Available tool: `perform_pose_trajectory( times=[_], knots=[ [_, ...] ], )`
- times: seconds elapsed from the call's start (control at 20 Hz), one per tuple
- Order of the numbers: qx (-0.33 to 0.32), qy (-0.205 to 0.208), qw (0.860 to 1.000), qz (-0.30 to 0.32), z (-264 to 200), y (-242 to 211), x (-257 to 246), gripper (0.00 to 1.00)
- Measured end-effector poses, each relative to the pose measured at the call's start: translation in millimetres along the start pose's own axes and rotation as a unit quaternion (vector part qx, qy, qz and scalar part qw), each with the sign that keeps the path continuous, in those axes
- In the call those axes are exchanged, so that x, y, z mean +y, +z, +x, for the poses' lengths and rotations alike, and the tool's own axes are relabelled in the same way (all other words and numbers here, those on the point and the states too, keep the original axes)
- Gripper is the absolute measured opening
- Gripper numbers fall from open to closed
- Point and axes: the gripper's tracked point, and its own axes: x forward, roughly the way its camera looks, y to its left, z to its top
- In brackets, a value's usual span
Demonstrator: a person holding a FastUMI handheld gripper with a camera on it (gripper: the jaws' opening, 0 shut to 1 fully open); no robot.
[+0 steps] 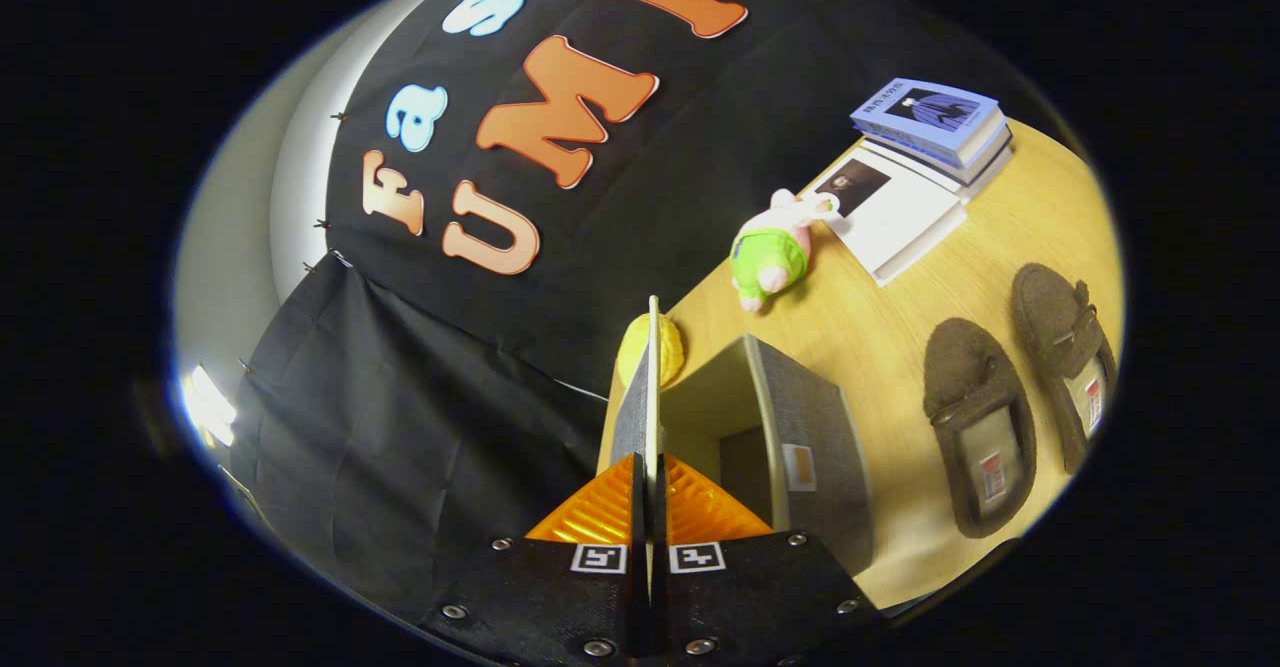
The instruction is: Open the storage box then place both shoes into the box .Put the left shoe in first, then the right shoe, with the right side of both shoes facing outward in a uniform manner.
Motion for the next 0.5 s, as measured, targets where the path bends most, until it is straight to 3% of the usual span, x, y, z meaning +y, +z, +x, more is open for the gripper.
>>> perform_pose_trajectory(
  times=[0.5],
  knots=[
    [0.011,0.061,0.997,-0.040,34.0,-3.2,107.9,0.03]
  ],
)
